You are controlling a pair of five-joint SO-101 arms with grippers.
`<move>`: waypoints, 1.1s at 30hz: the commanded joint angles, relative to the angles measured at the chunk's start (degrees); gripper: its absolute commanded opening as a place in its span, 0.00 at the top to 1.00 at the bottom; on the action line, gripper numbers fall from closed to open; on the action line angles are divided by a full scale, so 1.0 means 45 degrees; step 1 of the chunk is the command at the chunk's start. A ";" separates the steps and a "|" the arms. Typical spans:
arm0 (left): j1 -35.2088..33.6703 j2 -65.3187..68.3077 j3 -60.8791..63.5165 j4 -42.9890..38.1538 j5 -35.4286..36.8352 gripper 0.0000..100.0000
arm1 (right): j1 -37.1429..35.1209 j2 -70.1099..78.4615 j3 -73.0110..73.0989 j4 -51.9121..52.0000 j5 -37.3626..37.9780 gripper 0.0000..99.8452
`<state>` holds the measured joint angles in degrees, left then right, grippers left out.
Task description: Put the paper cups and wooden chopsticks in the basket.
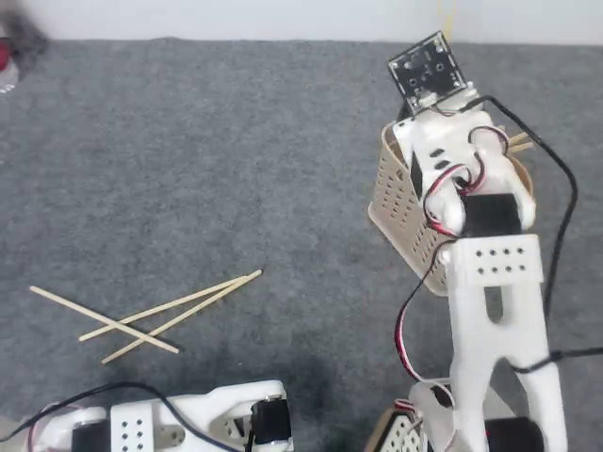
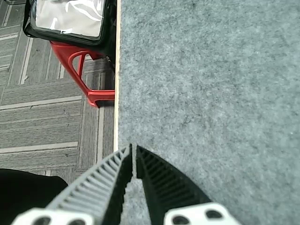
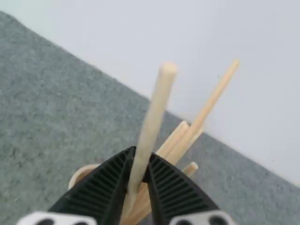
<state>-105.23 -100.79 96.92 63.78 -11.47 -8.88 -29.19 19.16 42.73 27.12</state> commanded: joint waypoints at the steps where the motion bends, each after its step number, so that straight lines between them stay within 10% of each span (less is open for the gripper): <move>1: -0.0078 -0.0039 -0.0068 0.0020 -0.0098 0.99 | 0.0225 -0.0615 -0.0606 0.0557 0.0137 0.99; 9: -0.0078 -0.0039 -0.0068 0.0020 -0.0098 0.99 | 0.1397 -0.0674 -0.0684 0.0479 0.0098 0.73; 20: -0.0078 -0.0039 -0.0068 0.0020 -0.0098 0.99 | 0.1280 -0.3077 -0.0957 -0.0361 0.0137 0.74; 33: -0.0078 -0.0039 -0.0068 0.0020 -0.0098 0.99 | 0.5304 0.1612 -0.7053 -0.0381 -0.2520 0.74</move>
<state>-105.23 -100.79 96.92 63.78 -11.47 11.78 -28.40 -2.73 39.38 19.21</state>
